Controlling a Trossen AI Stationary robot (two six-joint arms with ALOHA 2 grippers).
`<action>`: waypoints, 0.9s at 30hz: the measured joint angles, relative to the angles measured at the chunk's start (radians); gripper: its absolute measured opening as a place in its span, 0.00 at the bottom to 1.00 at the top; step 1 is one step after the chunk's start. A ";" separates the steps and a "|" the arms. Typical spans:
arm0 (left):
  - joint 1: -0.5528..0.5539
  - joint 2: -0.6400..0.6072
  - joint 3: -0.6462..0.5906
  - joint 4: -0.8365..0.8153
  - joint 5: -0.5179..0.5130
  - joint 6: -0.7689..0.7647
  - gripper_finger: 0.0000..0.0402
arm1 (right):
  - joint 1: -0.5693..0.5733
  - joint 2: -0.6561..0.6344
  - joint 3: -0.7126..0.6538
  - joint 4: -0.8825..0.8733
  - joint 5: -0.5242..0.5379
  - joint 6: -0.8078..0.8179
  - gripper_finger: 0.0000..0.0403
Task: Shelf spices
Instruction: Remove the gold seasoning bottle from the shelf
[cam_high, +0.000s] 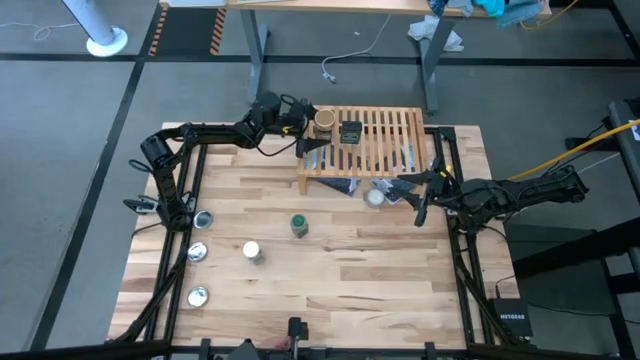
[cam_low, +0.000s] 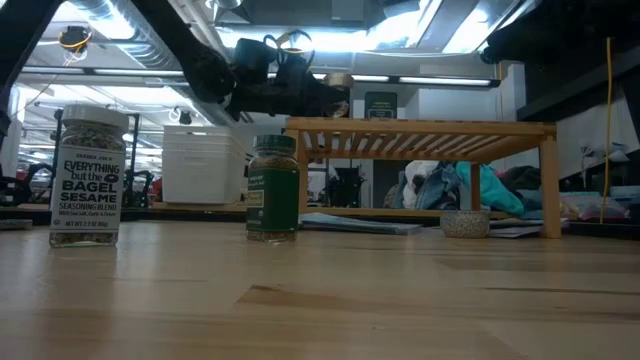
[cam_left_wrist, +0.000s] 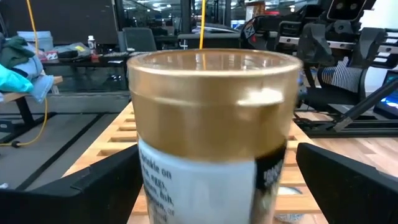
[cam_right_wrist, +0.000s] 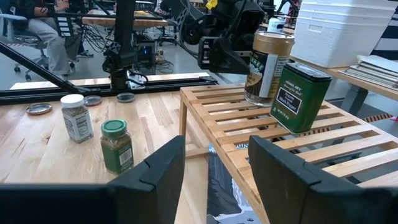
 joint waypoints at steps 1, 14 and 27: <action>0.000 0.003 0.004 0.000 -0.001 -0.003 1.00 | 0.000 0.000 0.000 0.000 0.000 0.000 0.45; -0.015 0.003 0.004 -0.011 -0.040 0.026 0.86 | 0.000 0.000 0.000 0.000 0.000 0.000 0.45; -0.026 0.001 0.004 -0.030 -0.098 -0.046 0.66 | 0.000 0.000 0.000 0.000 0.000 0.000 0.45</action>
